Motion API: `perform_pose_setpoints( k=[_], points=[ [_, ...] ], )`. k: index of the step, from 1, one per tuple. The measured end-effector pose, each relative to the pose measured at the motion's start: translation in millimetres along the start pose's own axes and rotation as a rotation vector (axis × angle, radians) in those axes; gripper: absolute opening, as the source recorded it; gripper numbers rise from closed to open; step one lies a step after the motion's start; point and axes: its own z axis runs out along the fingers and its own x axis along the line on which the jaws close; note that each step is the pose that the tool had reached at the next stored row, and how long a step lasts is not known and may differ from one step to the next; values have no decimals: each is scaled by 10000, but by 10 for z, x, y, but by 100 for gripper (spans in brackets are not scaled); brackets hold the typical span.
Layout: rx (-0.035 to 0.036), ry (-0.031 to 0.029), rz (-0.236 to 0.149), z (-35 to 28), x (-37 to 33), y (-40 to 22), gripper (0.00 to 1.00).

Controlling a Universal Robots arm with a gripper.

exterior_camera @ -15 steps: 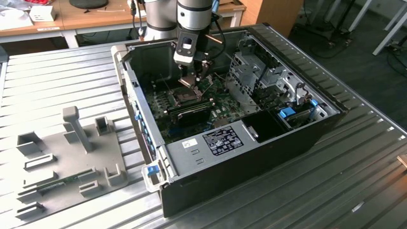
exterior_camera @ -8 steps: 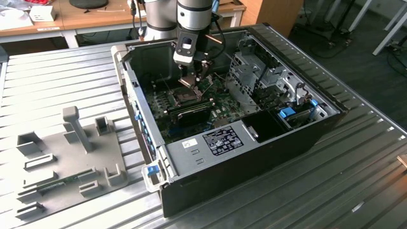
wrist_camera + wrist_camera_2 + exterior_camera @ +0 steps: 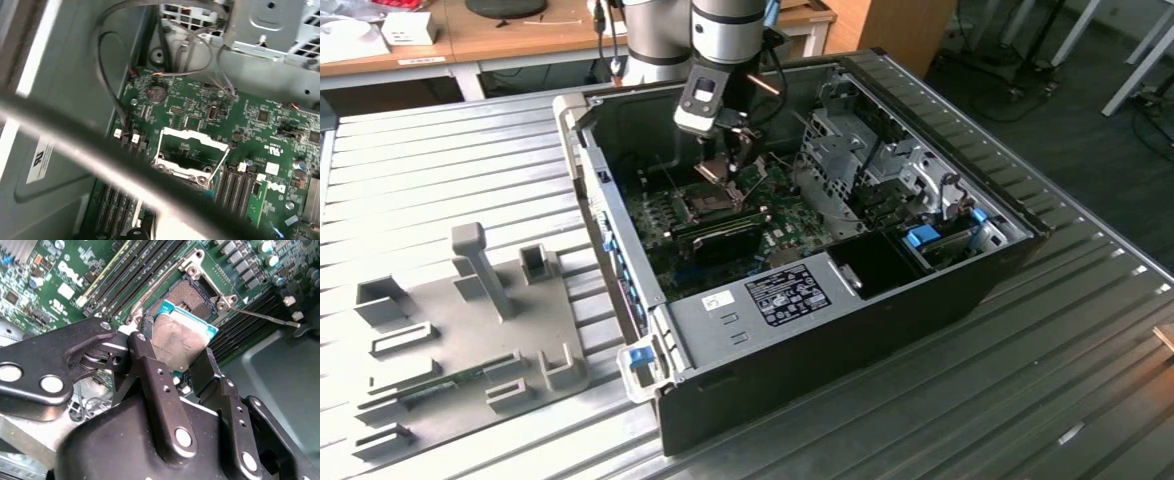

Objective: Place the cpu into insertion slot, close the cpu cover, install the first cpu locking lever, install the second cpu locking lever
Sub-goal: 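Place the cpu into insertion slot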

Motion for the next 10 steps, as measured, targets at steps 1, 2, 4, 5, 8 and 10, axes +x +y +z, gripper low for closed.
perform_pose_setpoints(
  k=[1,2,4,5,8,10],
  points=[
    [-2,-9,155,1,0,0,54],
    [-3,-16,292,1,0,0,54],
    [-6,-26,495,1,0,-1,54],
    [-7,-29,543,2,0,-1,54],
    [-6,-31,561,1,0,-1,54],
    [-9,-39,707,3,1,-1,54]
  ],
)
